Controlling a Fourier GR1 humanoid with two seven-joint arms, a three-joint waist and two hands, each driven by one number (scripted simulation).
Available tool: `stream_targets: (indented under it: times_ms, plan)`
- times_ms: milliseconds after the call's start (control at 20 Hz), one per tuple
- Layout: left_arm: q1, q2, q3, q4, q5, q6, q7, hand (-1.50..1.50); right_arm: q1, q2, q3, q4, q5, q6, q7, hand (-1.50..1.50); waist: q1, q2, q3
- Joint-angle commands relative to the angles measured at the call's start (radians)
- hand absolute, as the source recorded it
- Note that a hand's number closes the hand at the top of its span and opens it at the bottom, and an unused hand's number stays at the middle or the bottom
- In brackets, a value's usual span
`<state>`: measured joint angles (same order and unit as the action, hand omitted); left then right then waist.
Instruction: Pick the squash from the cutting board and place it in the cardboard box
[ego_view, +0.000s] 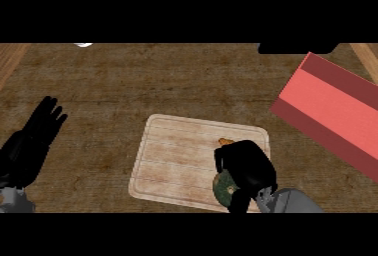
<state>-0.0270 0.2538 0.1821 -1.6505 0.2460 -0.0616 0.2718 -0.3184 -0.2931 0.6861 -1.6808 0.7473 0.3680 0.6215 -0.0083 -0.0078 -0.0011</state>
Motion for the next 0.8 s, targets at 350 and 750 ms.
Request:
stream_targets:
  times_ms: [350, 750]
  plan:
    - [-0.009, -0.025, -0.021, -0.021, -0.031, 0.013, 0.026, 0.00, 0.114, -0.228, -0.219, -0.342, -0.007, 0.034, -0.132, 1.50, 0.003, 0.005, 0.001]
    - [0.027, -0.014, 0.019, -0.046, -0.003, -0.008, 0.009, 0.00, 0.184, -0.284, -0.420, -0.739, -0.092, 0.081, -0.050, 1.50, -0.002, 0.003, 0.001]
